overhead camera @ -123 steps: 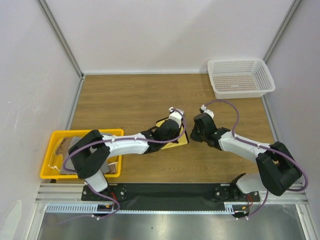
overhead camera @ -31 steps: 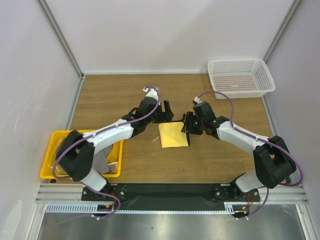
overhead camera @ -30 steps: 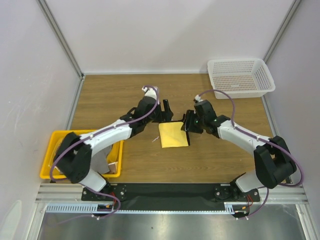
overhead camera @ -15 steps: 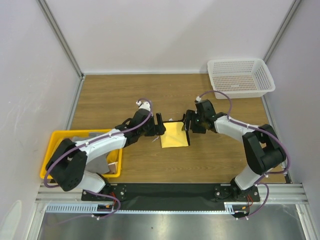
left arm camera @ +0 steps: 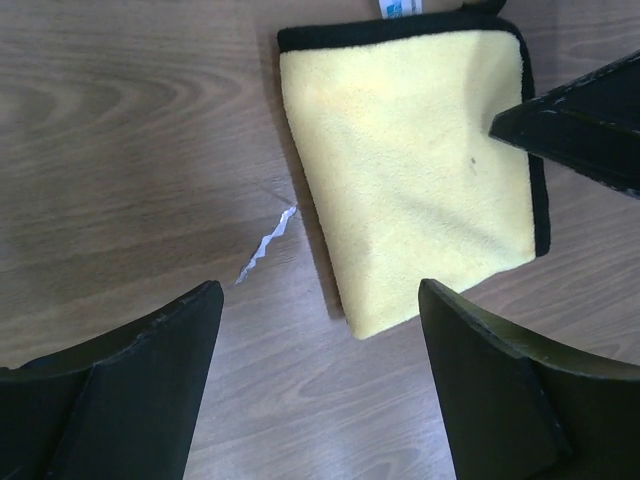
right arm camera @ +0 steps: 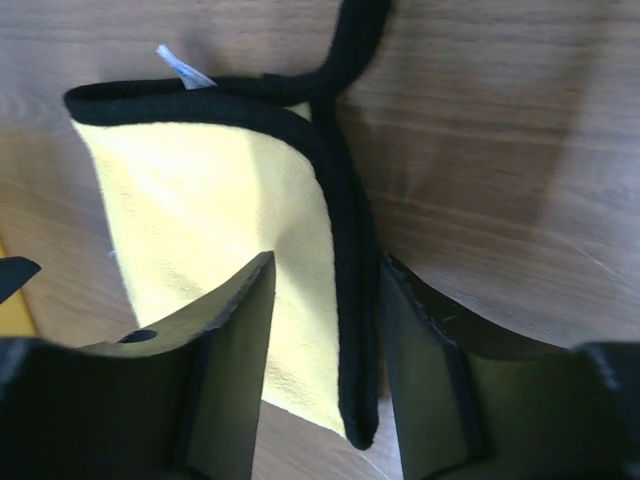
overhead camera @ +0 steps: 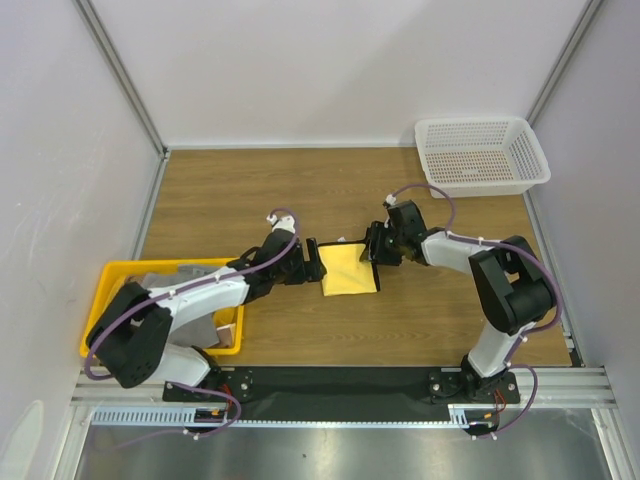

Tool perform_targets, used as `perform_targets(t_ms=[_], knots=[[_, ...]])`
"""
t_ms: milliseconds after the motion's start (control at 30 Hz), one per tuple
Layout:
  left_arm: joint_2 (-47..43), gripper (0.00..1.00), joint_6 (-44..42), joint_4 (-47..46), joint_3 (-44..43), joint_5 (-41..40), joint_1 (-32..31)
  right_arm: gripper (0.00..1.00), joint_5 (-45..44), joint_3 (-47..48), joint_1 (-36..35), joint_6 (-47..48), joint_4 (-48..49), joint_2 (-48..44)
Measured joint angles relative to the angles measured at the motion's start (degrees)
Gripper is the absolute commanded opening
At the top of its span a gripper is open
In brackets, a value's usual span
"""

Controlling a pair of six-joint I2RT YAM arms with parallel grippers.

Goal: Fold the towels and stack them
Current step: Neatly place the folded towel into the bin

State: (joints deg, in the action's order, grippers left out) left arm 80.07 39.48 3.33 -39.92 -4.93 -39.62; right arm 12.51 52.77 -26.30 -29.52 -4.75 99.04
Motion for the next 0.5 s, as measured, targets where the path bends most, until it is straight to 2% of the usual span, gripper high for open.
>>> perform_targets(t_ms=[100,200,233,300,500], knots=[[-2.4,0.86,-0.02,0.26,0.31,-0.98,0.0,0.4,0.74,-0.63,0.02,-0.79,2.62,0.7],[-4.68,0.86,-0.04,0.24,0.79,-1.55,0.0,0.25,0.85,-1.92,-0.09,-1.64,4.76,0.81],[-5.31,0.86,-0.04,0.24,0.98,-1.81,0.02,0.11,0.83,-2.27,-0.15,-1.86,5.35,0.83],[-6.05,0.86,-0.07,0.26,1.31,-2.19,0.07,0.0,0.76,-2.8,-0.35,-2.34,6.16,1.16],[-6.91,0.86,-0.57,1.11,2.1,-2.71,0.7,0.0,0.66,-2.95,-0.59,-3.85,6.69,1.11]])
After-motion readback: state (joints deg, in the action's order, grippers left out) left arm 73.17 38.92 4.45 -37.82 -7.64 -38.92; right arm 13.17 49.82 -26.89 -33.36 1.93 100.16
